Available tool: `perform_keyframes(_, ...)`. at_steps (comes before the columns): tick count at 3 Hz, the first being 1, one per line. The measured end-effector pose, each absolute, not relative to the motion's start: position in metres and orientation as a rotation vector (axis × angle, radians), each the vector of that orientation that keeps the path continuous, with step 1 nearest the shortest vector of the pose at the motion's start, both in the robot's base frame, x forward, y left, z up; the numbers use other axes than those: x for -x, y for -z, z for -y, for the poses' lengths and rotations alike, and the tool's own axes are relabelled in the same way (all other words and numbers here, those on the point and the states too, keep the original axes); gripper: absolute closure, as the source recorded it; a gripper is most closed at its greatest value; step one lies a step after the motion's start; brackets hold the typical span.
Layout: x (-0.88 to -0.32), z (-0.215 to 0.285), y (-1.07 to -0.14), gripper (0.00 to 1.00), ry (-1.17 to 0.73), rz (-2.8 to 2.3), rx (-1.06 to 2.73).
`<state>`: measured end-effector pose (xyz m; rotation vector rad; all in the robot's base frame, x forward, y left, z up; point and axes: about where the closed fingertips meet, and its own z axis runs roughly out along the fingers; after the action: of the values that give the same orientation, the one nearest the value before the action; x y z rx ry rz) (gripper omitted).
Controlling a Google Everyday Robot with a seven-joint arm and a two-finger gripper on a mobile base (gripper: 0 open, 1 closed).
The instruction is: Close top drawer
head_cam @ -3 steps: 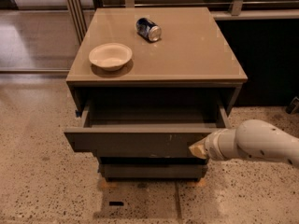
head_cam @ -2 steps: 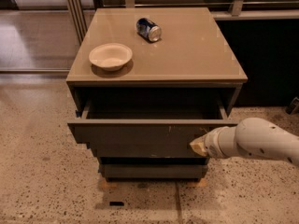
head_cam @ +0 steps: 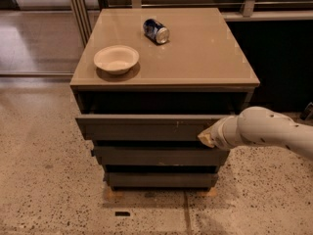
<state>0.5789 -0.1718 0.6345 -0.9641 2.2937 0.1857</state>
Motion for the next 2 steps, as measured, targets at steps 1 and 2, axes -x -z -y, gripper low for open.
perform_keyframes(1, -0.6116, 0.1714, -0.6438, 1.00, -0.132, -2.251, 1.011)
perform_keyframes(2, -0.6166, 0.1710, -0.6447, 1.00, -0.124, -2.244, 1.019)
